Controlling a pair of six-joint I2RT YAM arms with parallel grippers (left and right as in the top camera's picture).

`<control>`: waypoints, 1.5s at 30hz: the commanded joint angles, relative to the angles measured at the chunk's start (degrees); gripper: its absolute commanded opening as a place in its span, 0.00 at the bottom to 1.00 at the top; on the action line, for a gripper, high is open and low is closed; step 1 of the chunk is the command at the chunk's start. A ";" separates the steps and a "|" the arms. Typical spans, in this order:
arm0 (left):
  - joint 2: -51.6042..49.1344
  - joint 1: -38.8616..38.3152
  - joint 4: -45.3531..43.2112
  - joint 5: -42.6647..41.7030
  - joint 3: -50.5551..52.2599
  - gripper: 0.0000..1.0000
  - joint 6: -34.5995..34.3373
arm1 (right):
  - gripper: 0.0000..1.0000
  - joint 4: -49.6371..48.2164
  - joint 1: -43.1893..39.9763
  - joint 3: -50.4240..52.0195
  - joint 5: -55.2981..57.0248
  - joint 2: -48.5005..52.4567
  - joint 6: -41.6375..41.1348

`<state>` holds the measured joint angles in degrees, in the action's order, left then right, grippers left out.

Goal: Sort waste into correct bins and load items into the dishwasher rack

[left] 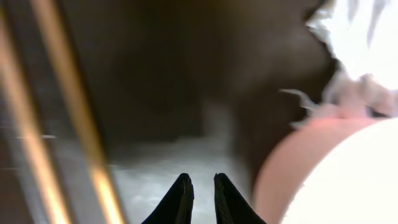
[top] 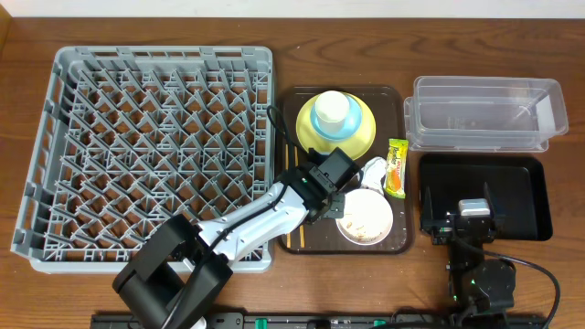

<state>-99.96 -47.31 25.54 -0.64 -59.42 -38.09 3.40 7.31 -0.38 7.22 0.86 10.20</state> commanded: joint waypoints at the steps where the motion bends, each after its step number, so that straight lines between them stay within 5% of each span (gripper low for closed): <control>1: 0.42 0.09 1.11 10.34 0.55 0.17 1.16 | 0.99 0.22 -0.26 0.07 -0.20 0.00 0.59; 15: -0.02 0.09 3.65 19.82 0.61 0.17 -3.37 | 0.99 0.22 -0.26 0.07 -0.20 0.00 0.59; 45: -8.24 0.09 -0.81 16.52 0.72 0.17 -5.75 | 0.99 0.22 -0.26 0.07 -0.20 0.00 0.59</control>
<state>-106.37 -47.31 24.53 17.72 -59.37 -43.51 3.40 7.31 -0.38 7.22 0.86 10.20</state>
